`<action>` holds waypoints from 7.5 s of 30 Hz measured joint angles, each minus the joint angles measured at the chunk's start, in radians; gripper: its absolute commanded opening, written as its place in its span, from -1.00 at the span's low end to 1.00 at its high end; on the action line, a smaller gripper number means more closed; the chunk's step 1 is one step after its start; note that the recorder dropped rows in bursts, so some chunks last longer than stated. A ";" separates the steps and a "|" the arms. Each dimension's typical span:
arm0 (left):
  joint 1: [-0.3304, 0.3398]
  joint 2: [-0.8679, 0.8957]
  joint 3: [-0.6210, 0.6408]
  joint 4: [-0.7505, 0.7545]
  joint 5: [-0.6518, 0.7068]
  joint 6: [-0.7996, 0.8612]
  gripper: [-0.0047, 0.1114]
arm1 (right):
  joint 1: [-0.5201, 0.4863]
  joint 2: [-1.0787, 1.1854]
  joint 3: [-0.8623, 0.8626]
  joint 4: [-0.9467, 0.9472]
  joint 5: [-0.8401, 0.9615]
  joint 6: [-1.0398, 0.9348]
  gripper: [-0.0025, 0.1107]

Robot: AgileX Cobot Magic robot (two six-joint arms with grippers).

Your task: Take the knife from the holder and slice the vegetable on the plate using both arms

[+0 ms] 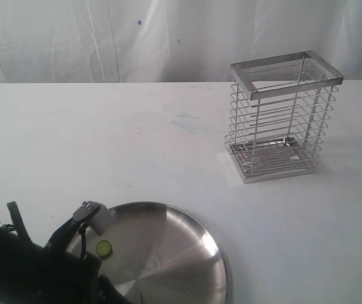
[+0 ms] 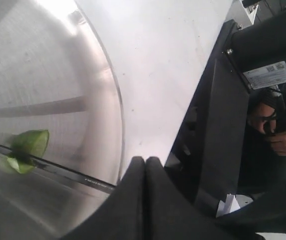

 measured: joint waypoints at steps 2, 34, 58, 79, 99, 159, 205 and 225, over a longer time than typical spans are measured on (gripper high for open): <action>-0.002 0.013 0.000 -0.014 -0.004 0.004 -0.92 | 0.000 0.000 0.000 0.000 -0.002 0.000 -0.96; -0.002 0.191 0.000 -0.052 -0.017 0.025 -0.92 | 0.000 0.037 0.036 -0.006 -0.030 -0.008 -0.96; -0.002 0.294 0.000 -0.230 0.057 0.156 -0.92 | 0.000 0.037 0.054 0.011 -0.070 -0.002 -0.96; -0.002 0.299 -0.010 -0.162 0.008 0.077 -0.92 | 0.000 -0.012 0.058 0.060 -0.039 -0.037 -0.96; 0.213 0.085 -0.101 -0.095 -0.069 -0.031 -0.92 | -0.070 -0.012 0.058 0.084 -0.009 -0.108 -0.96; 0.284 0.076 -0.101 -0.248 -0.021 0.094 -0.92 | -0.089 0.086 -0.038 -0.110 0.070 0.078 -0.96; 0.020 0.355 -0.105 -0.278 -0.085 0.276 -0.92 | -0.089 0.142 -0.038 -0.032 0.040 -0.001 -0.96; 0.020 0.366 -0.124 -0.278 -0.084 0.278 -0.92 | -0.134 0.142 -0.009 0.162 0.032 -0.182 -0.96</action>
